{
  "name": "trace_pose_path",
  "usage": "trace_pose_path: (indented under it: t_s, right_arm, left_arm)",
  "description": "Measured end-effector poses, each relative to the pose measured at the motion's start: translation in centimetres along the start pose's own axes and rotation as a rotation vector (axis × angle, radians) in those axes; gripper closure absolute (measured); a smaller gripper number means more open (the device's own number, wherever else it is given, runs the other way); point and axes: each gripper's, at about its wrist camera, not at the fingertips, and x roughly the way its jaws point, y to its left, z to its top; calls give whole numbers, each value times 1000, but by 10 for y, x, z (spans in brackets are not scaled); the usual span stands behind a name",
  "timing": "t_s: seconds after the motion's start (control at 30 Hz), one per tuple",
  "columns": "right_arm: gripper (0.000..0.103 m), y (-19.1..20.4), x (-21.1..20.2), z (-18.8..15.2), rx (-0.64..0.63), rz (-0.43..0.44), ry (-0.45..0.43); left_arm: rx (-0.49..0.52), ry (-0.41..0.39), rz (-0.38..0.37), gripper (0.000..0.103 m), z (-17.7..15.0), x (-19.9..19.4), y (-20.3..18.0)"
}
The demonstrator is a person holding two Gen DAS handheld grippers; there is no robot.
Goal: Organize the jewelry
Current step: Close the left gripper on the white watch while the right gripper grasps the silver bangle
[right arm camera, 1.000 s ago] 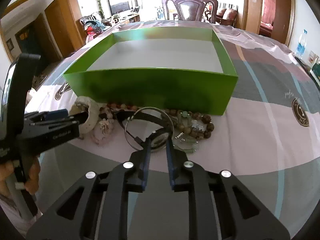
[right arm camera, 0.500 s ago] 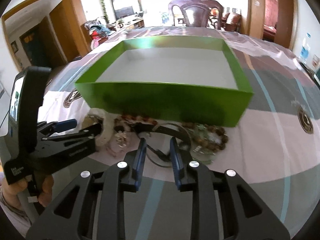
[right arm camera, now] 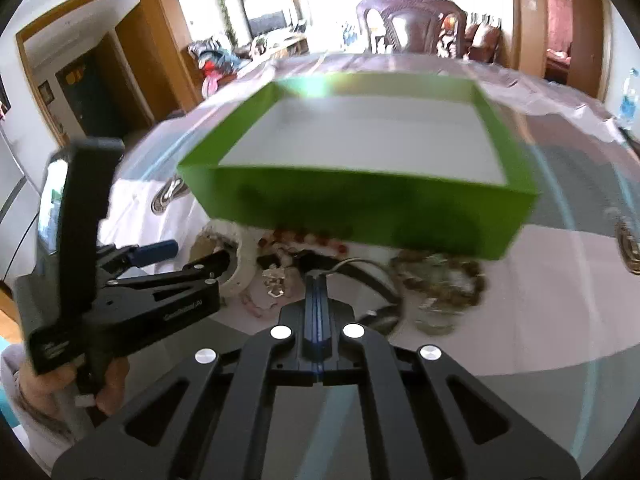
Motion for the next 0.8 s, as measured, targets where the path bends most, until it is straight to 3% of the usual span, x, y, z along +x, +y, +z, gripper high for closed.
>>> trace_pose_path:
  t_s: [0.2, 0.33, 0.4, 0.43, 0.47, 0.67, 0.8]
  right_arm:
    - [103, -33, -36, -4, 65, -64, -58]
    - [102, -46, -32, -6, 95, -84, -37]
    - [96, -42, -21, -7, 87, -82, -18]
    - [87, -42, -17, -8, 86, -84, -10]
    - [84, -39, -10, -7, 81, -84, -4]
    - [84, -28, 12, 1, 36, -99, 25]
    - [84, -7, 4, 2, -23, -15, 10]
  left_arm:
    - [-1, 0, -2, 43, 1, 1, 0]
    - [14, -1, -25, 61, 5, 1, -7]
    - [35, -7, -23, 71, 4, 0, -12]
    - [45, -9, -15, 71, 4, -1, -15]
    - [48, -9, -14, 71, 4, -1, -14]
    - [34, 5, -14, 67, 5, -1, -10]
    - [13, 5, -5, 59, 6, -1, -6]
